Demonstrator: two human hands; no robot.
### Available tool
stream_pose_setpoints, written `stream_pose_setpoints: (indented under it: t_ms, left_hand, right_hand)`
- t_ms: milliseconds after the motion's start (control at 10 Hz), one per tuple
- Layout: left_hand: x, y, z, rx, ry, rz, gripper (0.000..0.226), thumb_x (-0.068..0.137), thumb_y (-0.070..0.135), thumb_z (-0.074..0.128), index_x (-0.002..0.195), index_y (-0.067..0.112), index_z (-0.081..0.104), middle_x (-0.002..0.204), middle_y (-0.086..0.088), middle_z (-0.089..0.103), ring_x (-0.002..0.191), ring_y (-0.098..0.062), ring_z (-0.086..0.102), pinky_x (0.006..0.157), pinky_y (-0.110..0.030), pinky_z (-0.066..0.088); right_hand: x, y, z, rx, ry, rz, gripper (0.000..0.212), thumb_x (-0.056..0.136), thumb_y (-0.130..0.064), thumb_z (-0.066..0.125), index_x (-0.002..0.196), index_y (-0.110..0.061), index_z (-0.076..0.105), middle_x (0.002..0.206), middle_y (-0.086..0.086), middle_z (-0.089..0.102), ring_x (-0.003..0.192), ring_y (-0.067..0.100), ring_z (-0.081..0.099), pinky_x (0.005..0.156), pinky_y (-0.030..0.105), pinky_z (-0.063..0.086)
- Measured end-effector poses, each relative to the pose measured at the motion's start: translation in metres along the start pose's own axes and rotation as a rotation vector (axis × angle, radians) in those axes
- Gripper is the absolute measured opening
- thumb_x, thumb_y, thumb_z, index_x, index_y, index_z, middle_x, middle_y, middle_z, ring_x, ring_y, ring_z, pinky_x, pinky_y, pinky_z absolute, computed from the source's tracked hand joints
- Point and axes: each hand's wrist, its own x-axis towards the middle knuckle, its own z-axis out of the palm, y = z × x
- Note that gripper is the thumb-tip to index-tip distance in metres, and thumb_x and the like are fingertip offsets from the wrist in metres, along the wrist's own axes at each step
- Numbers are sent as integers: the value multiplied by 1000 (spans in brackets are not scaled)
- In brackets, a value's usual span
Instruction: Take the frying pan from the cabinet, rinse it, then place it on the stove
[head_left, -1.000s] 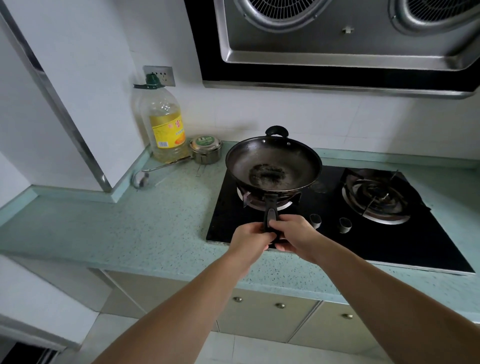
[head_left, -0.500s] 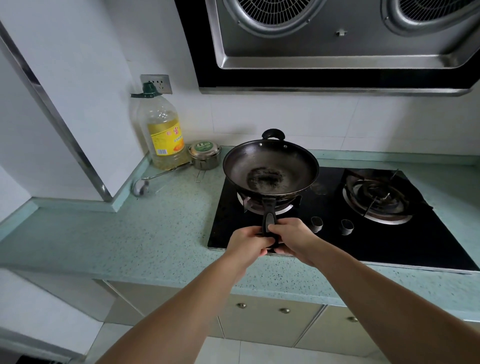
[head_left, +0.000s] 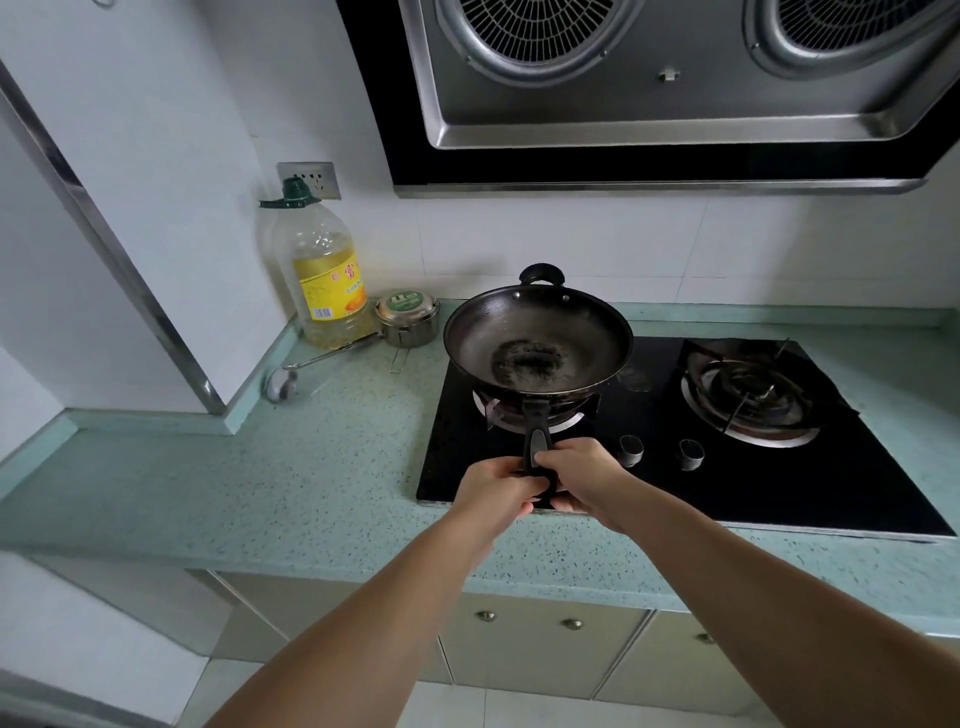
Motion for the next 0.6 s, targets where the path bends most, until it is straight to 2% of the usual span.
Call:
stream_pose_setpoints:
  t_ms: [200, 400, 500, 600]
  left_hand:
    - [1, 1, 5, -18, 11, -13, 15, 83, 9, 67, 90, 20, 75, 100, -8, 74, 103, -22, 68, 97, -36, 52]
    - [-2, 2, 8, -23, 13, -54, 16, 85, 12, 66, 97, 21, 73, 97, -4, 75, 99, -18, 69, 96, -37, 52]
    - [-3, 5, 7, 22, -14, -77, 21, 88, 25, 64, 108, 22, 69, 103, 1, 73, 100, -14, 68, 93, -36, 52]
    - [-6, 13, 3, 247, 119, -20, 35, 88, 43, 60, 115, 22, 64, 110, 6, 67, 102, -13, 63, 91, -36, 51]
  right_hand:
    - [0, 0, -1, 7, 21, 14, 14, 88, -16, 56, 89, -7, 67, 70, 5, 59, 58, 16, 56, 54, 24, 51]
    - [0, 7, -1, 40, 18, -22, 21, 90, -21, 56, 95, -5, 67, 82, 8, 63, 72, 20, 64, 71, 33, 58]
    - [-4, 12, -2, 42, 18, -39, 27, 92, -33, 55, 95, -9, 67, 85, 6, 66, 73, 17, 64, 60, 27, 54]
    - [-10, 12, -12, -22, 73, -51, 34, 93, -44, 50, 98, -14, 65, 92, 5, 66, 85, 18, 67, 67, 32, 56]
